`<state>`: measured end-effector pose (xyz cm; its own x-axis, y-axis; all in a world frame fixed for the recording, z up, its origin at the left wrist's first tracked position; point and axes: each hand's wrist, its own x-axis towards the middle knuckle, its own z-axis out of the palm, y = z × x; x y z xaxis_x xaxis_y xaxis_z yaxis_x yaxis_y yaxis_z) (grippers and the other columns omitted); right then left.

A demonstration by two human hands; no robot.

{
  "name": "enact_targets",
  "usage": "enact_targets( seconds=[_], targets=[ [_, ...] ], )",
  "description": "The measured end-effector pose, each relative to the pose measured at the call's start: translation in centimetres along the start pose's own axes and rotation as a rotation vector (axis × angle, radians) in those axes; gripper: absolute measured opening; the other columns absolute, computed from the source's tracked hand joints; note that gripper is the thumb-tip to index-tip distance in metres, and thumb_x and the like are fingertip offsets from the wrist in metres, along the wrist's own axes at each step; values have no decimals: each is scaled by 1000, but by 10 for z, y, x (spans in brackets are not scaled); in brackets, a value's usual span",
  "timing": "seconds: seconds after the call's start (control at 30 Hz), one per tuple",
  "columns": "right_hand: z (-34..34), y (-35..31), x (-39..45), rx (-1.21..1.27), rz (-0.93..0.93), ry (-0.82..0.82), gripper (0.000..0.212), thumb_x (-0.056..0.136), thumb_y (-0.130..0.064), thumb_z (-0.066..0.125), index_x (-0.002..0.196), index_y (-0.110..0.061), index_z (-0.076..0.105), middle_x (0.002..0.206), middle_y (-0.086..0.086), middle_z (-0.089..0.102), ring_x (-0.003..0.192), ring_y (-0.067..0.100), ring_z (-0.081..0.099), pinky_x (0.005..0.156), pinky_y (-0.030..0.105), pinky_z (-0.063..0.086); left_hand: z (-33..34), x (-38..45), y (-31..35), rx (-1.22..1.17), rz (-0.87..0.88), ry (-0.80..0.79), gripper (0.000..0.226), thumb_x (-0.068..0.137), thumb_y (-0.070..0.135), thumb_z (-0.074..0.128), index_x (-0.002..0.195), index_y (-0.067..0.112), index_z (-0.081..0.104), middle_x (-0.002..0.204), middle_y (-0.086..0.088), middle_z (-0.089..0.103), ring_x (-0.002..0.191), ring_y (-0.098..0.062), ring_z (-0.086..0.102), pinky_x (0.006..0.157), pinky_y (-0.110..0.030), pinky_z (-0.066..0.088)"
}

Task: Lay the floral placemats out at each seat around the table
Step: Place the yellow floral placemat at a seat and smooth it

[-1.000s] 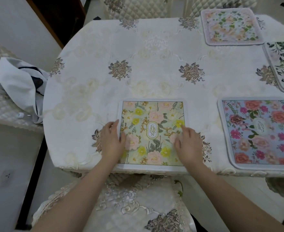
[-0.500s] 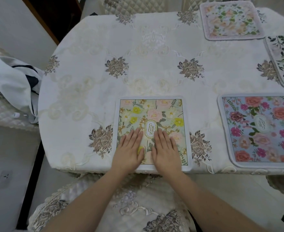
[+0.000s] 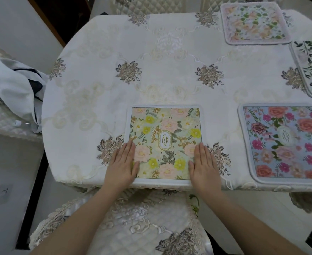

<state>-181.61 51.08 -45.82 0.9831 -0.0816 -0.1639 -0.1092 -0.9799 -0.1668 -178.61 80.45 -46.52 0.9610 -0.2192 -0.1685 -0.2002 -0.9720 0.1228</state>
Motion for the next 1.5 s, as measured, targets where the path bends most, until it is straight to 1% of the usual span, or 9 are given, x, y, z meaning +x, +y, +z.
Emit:
enact_targets(
  seconds=[0.13,0.37,0.5,0.8,0.97,1.1,1.2,1.37,1.5],
  targets=[
    [-21,-20,11,152,-109,76,57,104,-34,15,149,-9,38,158,10,32,149,23,23,123,42,15,-17,16,8,-40,8,115,58,102,34,25,153,7,32,158,-11,34,148,-24,27,123,-41,6],
    [4,-97,70,101,-188,-73,60,104,-27,24,157,-11,2,166,4,-5,152,17,-8,124,36,-1,-9,69,79,-93,68,-9,67,99,29,35,158,13,8,167,-3,6,153,-18,1,122,-36,-4],
    [13,-82,74,56,-202,-43,59,103,-36,17,157,-15,6,165,1,2,152,14,-2,122,35,-5,1,70,68,-96,64,-13,58,104,39,18,159,22,6,166,5,2,153,-11,-4,124,-36,-2],
    [-1,-28,77,81,-76,-10,62,102,-44,14,158,-17,6,166,1,2,152,12,-3,123,34,-2,-1,65,19,-87,2,-8,66,101,52,11,157,25,-11,165,6,-14,150,-7,-19,122,-31,-10],
    [-10,3,78,47,3,-49,65,103,-46,12,157,-14,-3,166,2,-6,151,11,-8,123,32,-5,-7,64,-4,-90,-43,-14,66,99,54,8,155,27,-14,164,6,-15,150,-8,-18,122,-31,-10],
    [-17,5,79,-17,7,-34,65,103,-45,15,157,-8,6,166,8,2,152,18,-1,123,34,-3,-14,69,-18,4,8,25,65,100,50,5,157,19,-2,166,3,1,152,-11,-6,123,-35,-8],
    [-21,-18,89,24,-88,4,60,104,-36,14,156,-8,8,165,9,3,152,19,-3,121,33,-5,-24,86,-5,-9,28,113,63,101,40,14,158,12,14,165,-3,11,153,-18,7,123,-35,-4],
    [-12,-81,121,66,-268,-29,60,102,-19,26,157,-10,2,166,7,-3,152,19,-6,121,35,-4,-29,122,36,-98,124,83,60,102,23,28,158,13,10,167,-3,6,153,-17,0,123,-34,-5],
    [0,-102,142,44,-291,-87,64,102,-25,30,156,-9,0,166,5,-3,152,18,-7,122,34,-6,-20,144,50,-111,156,1,56,105,26,23,158,14,8,167,0,5,153,-13,0,124,-36,4]
  ],
)
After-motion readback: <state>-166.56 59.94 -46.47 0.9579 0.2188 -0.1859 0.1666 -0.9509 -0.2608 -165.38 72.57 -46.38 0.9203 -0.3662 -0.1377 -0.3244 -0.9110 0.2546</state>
